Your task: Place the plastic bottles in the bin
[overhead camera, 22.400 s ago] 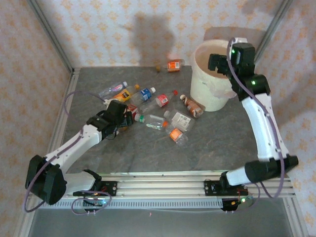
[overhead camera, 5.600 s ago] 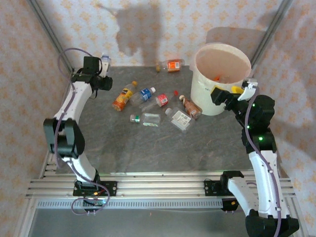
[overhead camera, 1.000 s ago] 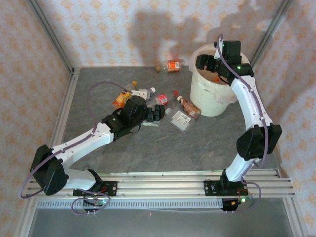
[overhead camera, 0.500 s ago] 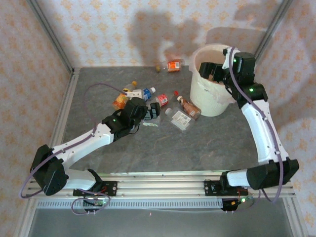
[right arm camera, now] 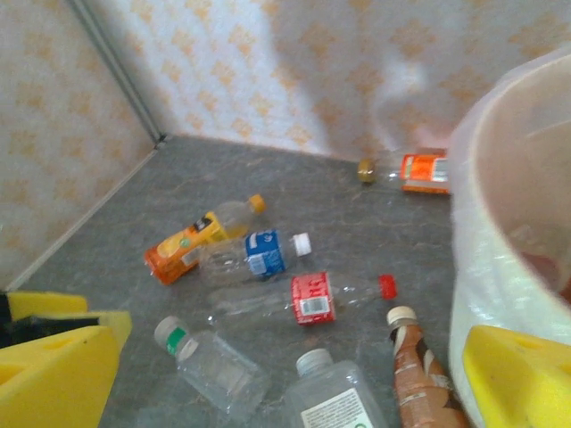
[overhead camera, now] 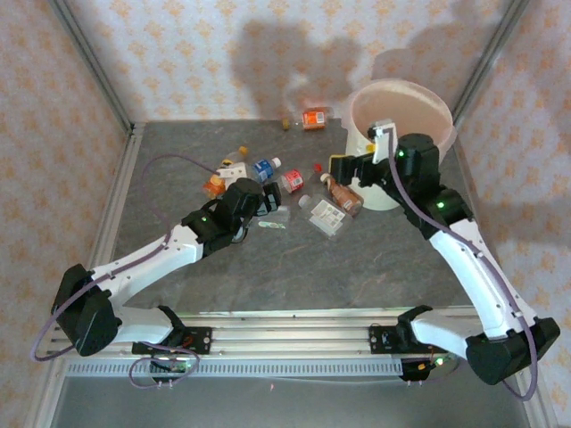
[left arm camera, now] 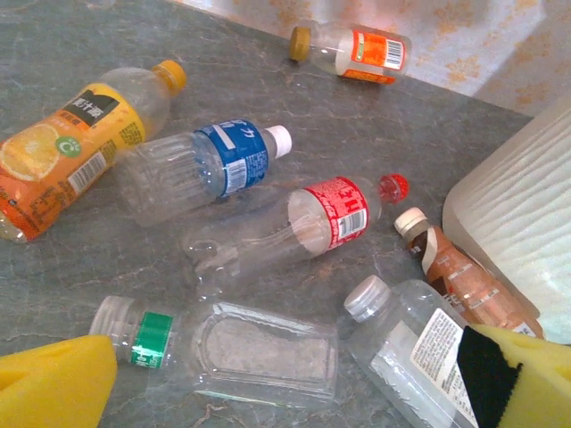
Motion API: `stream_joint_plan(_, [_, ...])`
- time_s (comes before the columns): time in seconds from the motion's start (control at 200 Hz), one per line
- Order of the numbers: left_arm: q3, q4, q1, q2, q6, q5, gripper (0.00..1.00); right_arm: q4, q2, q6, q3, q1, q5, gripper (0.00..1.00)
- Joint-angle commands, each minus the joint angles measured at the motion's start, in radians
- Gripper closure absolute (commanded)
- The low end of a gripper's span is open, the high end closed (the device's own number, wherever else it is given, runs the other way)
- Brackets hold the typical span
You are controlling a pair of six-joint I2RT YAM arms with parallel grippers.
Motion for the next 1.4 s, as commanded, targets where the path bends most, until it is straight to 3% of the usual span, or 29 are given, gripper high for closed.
stream_joint_plan(0.0, [-0.007,-0.052,-0.003,-0.023,-0.047,-0.091,0.00,0.046,0.019,-0.068,-0.043,0.076,-0.003,0.01])
stream_joint_plan(0.14, [-0.004,-0.098,0.005,-0.025,-0.094,-0.143,0.00,0.024,0.070,-0.129,-0.112,0.187,0.077,0.01])
stream_joint_plan(0.33, [-0.022,-0.120,0.011,-0.040,-0.115,-0.179,0.00,0.046,0.199,-0.029,-0.242,0.260,0.103,0.00])
stream_joint_plan(0.475, [-0.040,-0.127,0.019,-0.055,-0.137,-0.191,0.00,0.109,0.256,0.037,-0.317,0.261,0.221,0.00])
stream_joint_plan(0.6, [-0.050,-0.116,0.028,-0.059,-0.135,-0.176,0.00,0.041,0.347,0.030,-0.249,0.243,0.266,0.01])
stream_joint_plan(0.886, [-0.061,-0.115,0.037,-0.055,-0.139,-0.145,0.00,-0.015,0.526,-0.024,-0.172,0.214,0.216,0.01])
stream_joint_plan(1.181, [-0.101,-0.103,0.045,-0.081,-0.145,-0.153,0.00,-0.074,0.452,0.098,-0.300,0.266,0.185,0.00])
stream_joint_plan(1.396, [-0.108,-0.091,0.053,-0.081,-0.150,-0.148,0.00,-0.109,0.358,0.294,-0.363,0.331,0.190,0.01])
